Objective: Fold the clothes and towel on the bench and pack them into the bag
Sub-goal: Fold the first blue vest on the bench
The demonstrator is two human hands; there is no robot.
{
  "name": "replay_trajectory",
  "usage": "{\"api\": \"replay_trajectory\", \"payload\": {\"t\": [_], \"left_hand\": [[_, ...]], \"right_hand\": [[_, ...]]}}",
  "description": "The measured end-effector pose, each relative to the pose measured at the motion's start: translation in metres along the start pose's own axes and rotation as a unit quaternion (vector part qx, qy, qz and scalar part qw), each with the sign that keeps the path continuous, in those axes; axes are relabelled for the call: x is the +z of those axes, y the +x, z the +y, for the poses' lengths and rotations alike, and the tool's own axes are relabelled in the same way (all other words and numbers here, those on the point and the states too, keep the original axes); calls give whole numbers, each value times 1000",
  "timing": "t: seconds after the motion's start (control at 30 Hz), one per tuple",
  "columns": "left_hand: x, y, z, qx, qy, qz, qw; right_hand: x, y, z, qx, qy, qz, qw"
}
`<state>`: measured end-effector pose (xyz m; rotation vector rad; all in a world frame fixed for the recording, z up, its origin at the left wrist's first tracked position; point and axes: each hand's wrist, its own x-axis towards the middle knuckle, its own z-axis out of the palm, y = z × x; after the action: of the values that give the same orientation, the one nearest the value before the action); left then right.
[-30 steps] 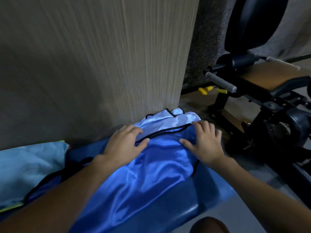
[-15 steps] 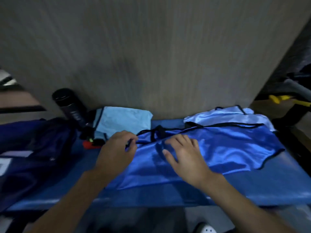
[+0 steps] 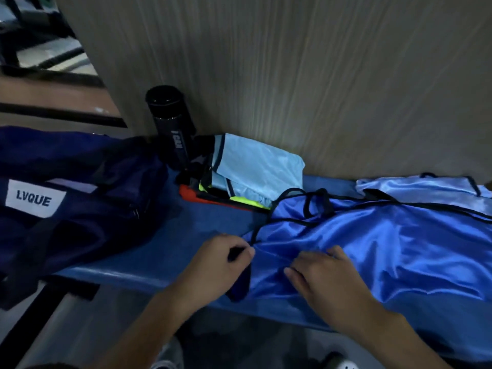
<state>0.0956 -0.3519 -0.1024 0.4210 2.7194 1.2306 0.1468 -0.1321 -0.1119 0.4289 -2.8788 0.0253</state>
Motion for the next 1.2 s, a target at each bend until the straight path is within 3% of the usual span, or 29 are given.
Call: {"api": "replay_trajectory", "payload": {"t": [0.17,0.47,0.73,0.97,1.2], "left_hand": [[-3,5,-6,-11,-1,11,1000],[8,24,-1,-50,24,-28,998],[7,28,4,-27,-22,-26,999],[-3,22,5,-20,-14,-44,999],[-3,16,10,-64,47,-87,993]], "right_hand": [[-10,12,3,39,52,81,995],[3,40,4,104,126,54,985],[-11,22,24,49,229,62,970],[-35,-17,38,-4,279,6,960],[-41,-32,44,-4,198,-67,978]]}}
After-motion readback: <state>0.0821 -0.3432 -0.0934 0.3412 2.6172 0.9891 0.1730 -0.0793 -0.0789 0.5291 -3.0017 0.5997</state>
